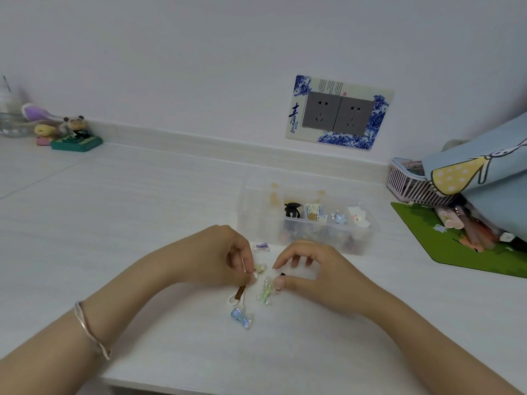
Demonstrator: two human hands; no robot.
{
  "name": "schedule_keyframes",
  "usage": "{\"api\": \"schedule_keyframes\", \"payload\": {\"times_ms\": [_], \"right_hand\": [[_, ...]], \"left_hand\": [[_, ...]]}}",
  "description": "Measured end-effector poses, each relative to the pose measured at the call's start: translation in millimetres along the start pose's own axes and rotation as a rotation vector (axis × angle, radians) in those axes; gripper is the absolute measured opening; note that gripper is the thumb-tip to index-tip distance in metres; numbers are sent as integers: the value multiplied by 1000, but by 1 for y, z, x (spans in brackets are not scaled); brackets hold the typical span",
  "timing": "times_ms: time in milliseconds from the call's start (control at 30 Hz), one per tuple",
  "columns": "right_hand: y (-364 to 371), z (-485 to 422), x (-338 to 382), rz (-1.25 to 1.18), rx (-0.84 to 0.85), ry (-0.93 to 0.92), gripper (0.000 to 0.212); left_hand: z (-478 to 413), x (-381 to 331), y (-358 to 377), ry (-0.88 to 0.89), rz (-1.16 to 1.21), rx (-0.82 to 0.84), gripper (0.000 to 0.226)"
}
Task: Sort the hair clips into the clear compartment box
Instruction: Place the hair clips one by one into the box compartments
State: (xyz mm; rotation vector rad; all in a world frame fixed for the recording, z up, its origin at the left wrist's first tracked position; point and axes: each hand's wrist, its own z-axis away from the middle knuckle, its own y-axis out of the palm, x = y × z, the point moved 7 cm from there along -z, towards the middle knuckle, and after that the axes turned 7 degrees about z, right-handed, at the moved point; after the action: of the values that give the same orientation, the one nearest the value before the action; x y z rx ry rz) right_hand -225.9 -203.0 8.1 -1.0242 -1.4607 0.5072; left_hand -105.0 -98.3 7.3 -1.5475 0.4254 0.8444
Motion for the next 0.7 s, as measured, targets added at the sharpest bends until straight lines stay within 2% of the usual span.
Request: {"api": "schedule_keyframes", "payload": {"times_ms": [100,200,300,400,467,600,700], "right_hand": [[-8,0,-4,-79,-71,22,13],[-12,-2,-3,-167,-110,16,10],[-9,-4,-1,-186,-87,13,14],[-4,-4,-7,-147,-7,45,15],[0,-2,-9,-85,53,26,14],[1,-1,-9,-20,84,-13,12],[-2,0,-10,41,75,-31,10]], "left_hand": [[0,2,-9,7,93,-59,4],[-2,-2,-15,56,220,-72,9],[-4,-11,-21,138,247,-109,4],[-5,-16,-25,174,287,-138,15],[-6,-15,-28,164,315,-151,19],[-10,-10,-27,116,317,-145,7],[-11,1,-21,13,300,-78,5]]}}
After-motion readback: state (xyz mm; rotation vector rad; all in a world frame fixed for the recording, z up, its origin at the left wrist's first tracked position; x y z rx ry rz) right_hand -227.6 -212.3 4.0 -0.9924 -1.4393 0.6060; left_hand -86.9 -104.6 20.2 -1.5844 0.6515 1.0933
